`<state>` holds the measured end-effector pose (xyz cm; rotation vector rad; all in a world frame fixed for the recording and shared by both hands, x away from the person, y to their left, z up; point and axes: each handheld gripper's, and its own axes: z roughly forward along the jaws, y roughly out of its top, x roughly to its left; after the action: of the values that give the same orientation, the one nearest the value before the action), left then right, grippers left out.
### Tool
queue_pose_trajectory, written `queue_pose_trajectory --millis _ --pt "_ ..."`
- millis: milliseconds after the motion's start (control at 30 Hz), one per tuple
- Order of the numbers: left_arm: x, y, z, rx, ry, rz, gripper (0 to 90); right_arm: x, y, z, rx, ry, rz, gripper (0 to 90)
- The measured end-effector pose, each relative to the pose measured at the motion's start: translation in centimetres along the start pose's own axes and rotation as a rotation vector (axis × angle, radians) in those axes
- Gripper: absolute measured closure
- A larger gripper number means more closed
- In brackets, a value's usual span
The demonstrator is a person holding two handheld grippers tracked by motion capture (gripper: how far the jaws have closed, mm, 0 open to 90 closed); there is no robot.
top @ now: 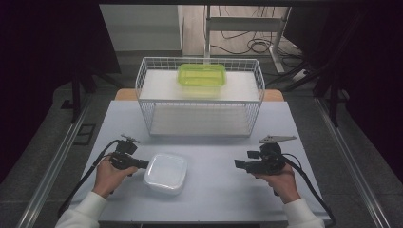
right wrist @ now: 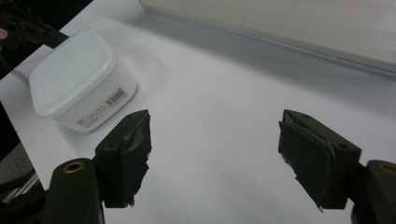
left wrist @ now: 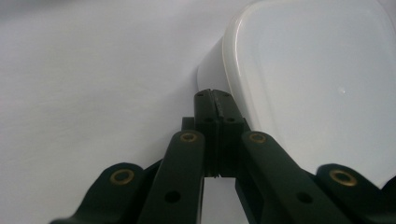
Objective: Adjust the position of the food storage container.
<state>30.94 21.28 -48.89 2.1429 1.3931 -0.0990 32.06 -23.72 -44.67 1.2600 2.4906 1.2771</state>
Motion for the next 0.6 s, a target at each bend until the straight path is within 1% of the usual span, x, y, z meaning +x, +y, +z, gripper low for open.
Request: queue_pose_trajectory --millis 133,167,267,367,433,600 --pt "-1.5 0.4 0.8 0.003 -0.016 0.017 89.5 0.0 0.0 0.2 0.007 -0.001 -0.001 25.1" --pt "-1.9 0.5 1.0 0.004 -0.026 0.02 89.5 0.0 0.0 0.2 0.008 -0.001 0.0 25.1" --pt "-2.8 0.7 1.6 0.01 -0.04 0.031 89.5 0.0 0.0 0.2 0.011 -0.003 -0.001 25.1" --pt "-3.2 0.8 2.2 0.009 -0.09 0.021 89.5 0.0 -0.1 0.2 0.013 -0.005 -0.004 25.1" --pt "-3.5 0.7 2.5 0.013 -0.086 0.028 89.5 0.0 -0.1 0.2 0.016 -0.007 -0.005 25.0" --pt "-4.2 0.6 2.7 0.014 -0.093 0.039 89.5 0.0 -0.1 0.3 0.02 -0.01 -0.005 24.9"
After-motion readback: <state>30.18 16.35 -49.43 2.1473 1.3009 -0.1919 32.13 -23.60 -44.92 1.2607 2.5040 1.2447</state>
